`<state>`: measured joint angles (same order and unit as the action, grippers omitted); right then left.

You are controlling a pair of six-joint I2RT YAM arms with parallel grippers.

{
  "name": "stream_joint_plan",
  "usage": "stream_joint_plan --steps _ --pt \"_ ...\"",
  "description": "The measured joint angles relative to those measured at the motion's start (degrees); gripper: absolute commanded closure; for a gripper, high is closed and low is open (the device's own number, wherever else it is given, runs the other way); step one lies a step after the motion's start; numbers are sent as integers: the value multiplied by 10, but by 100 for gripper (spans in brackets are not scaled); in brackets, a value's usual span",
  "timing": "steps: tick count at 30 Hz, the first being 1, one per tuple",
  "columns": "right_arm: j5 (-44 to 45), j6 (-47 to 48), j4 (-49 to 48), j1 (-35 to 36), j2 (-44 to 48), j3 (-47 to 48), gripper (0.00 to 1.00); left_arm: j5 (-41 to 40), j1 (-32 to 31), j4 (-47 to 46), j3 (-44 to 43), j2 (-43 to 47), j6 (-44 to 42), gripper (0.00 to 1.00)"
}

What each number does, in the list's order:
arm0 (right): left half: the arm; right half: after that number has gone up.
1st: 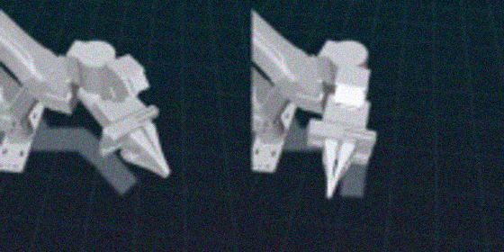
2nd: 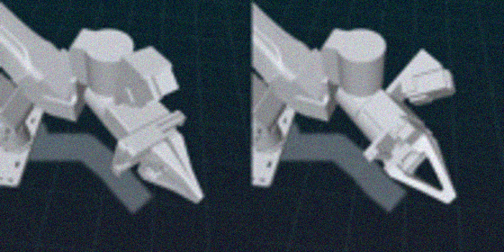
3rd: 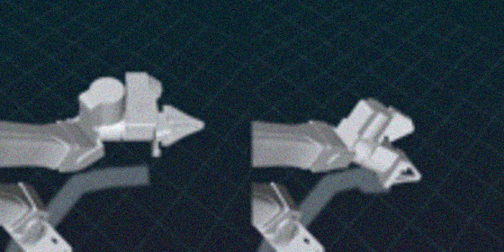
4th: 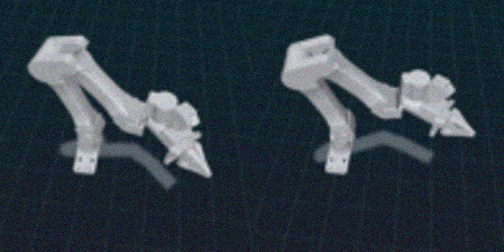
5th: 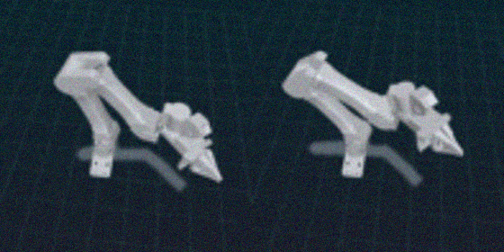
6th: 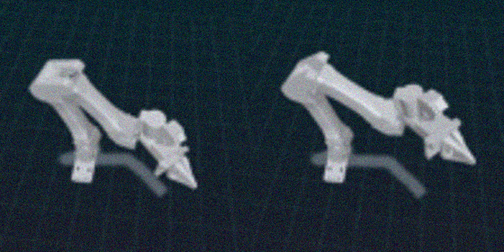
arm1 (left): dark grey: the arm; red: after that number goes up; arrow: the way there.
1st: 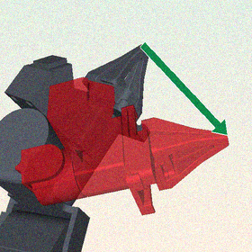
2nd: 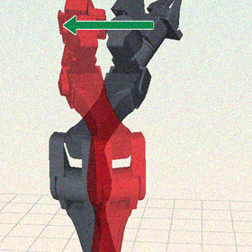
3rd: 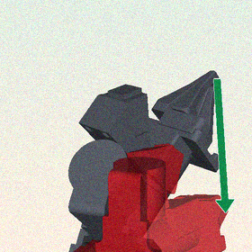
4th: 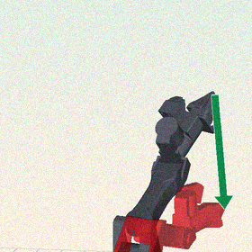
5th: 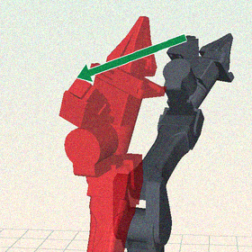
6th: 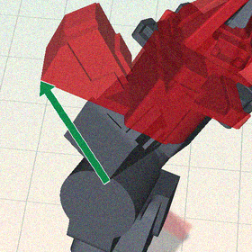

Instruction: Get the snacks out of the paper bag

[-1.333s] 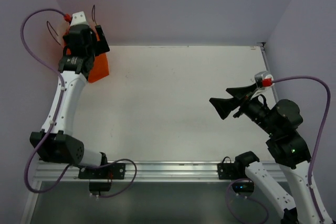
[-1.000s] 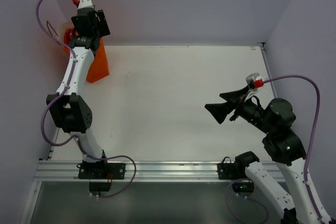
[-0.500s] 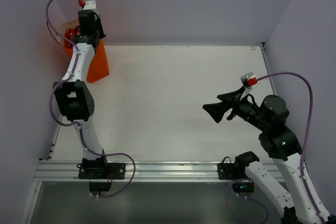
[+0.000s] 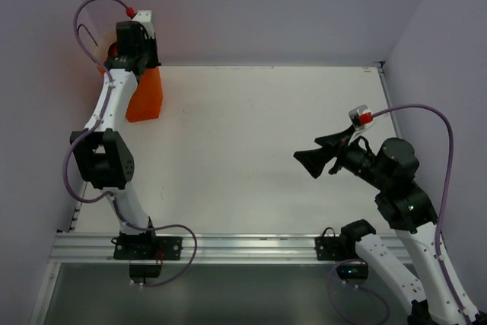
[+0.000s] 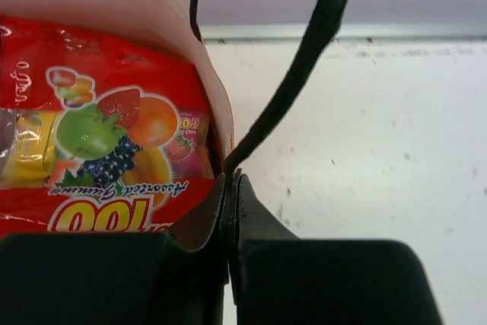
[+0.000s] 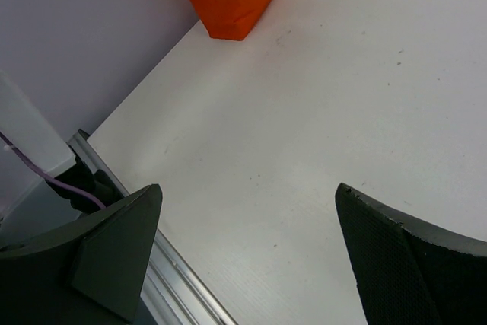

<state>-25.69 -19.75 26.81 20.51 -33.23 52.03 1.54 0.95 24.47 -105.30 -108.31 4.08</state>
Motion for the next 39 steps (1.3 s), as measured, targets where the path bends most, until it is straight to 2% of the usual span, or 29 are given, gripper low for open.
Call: stream_joint_plan --steps 5,11,18,21,22,24,25,26,29,34,36,39 --pt "0 0 -1 0 7 0 1 -3 -87 66 64 73 -15 100" --pt "5 2 -2 0 12 0 1 28 -214 88 184 192 -4 100" --pt "7 3 -2 0 15 0 1 47 -314 120 234 260 15 100" --pt "10 3 -2 0 18 0 1 45 -322 126 235 264 23 70" --pt "11 3 -2 0 20 0 1 43 -322 128 235 265 24 48" --pt "12 3 -1 0 24 0 1 36 -321 141 226 265 27 29" --pt "12 4 -1 0 26 0 1 33 -320 149 218 265 31 15" --pt "13 5 -1 0 27 0 1 30 -318 157 205 265 32 9" --pt "19 7 2 0 30 0 1 20 -317 169 157 271 40 4" --pt "20 7 5 0 30 1 1 -37 -306 161 119 332 38 10" --pt "20 7 6 0 30 1 1 -49 -274 157 118 355 37 14" --pt "20 7 6 0 30 1 1 -54 -182 146 128 371 33 18"
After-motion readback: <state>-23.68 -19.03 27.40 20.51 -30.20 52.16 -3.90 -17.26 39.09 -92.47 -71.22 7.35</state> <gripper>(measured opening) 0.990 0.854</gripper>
